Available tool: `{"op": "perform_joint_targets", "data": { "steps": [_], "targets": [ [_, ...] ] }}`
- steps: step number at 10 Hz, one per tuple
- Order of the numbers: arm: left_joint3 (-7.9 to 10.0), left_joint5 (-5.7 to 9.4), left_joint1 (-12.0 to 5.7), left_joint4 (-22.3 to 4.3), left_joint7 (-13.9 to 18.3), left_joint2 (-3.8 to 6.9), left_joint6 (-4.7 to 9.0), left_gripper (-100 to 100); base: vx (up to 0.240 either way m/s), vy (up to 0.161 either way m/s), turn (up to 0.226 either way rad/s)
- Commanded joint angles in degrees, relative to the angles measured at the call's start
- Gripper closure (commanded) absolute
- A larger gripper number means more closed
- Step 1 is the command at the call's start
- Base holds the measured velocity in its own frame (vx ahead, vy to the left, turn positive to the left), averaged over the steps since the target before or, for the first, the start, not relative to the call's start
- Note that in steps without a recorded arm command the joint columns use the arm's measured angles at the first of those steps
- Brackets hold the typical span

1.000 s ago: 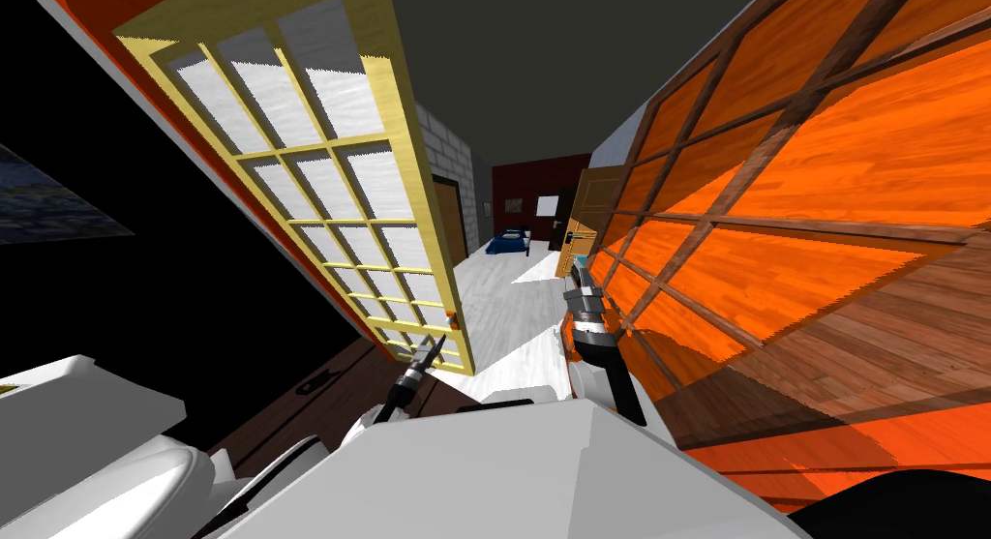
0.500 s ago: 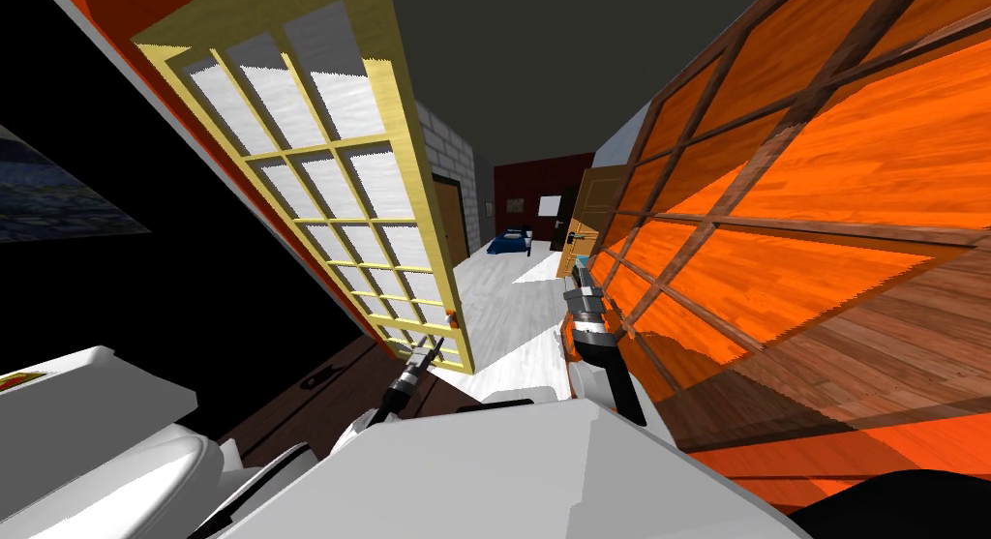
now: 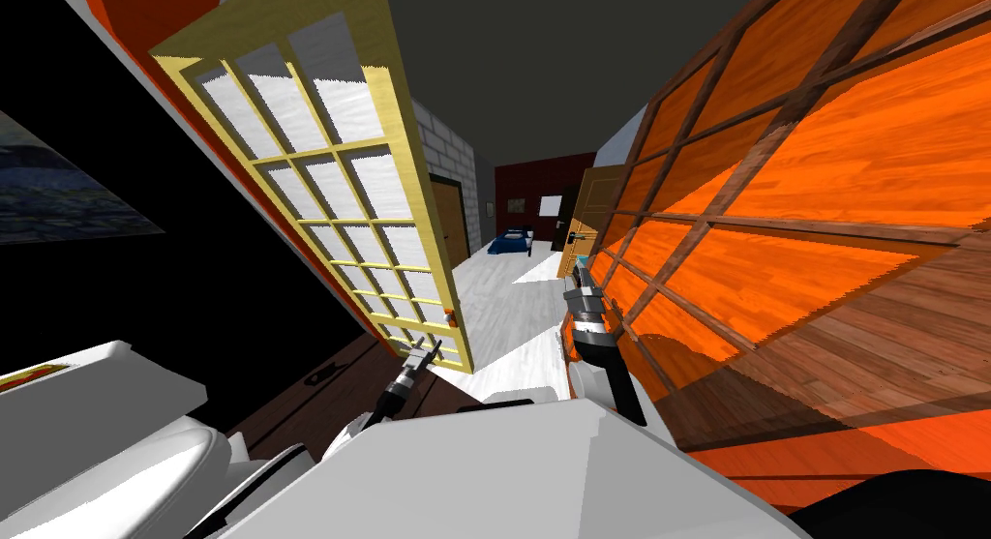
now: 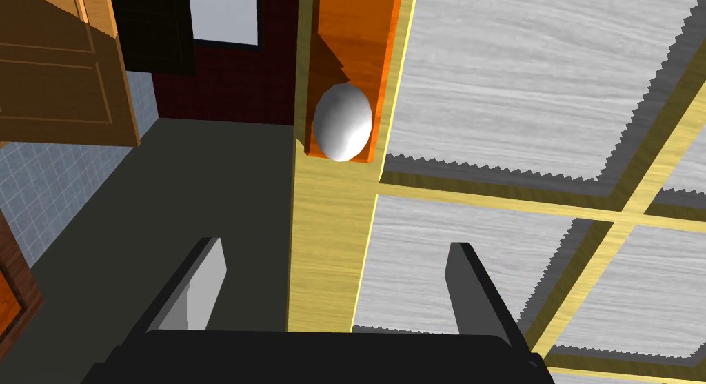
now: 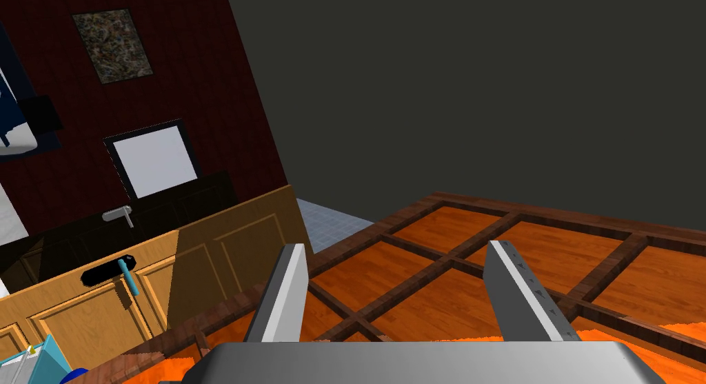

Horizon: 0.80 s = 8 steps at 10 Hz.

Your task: Push the door open

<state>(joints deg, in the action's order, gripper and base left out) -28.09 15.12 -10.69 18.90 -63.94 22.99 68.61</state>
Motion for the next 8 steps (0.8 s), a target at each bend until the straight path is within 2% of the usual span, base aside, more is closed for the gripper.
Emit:
{"op": "perform_joint_targets", "data": {
  "steps": [1,2,4,5,8],
  "targets": [
    [-0.55,-0.21,0.5,-0.86,-2.31,1.08,0.84,-100,-0.012,-0.039,0.059],
    [-0.55,-0.21,0.5,-0.08,-2.31,1.08,0.84,-100,-0.024,-0.048,0.062],
    [-0.55,-0.21,0.5,-0.86,-2.31,1.08,0.84,-100,-0.008,-0.017,-0.007],
    [-0.51,-0.18,0.83,0.05,-2.43,1.27,0.36,-100,0.0,0.0,0.0],
    [-0.11,0.1,0.45,-0.25,-3.06,0.64,-0.08,-100,0.146,-0.022,-0.036]
  ]
}}
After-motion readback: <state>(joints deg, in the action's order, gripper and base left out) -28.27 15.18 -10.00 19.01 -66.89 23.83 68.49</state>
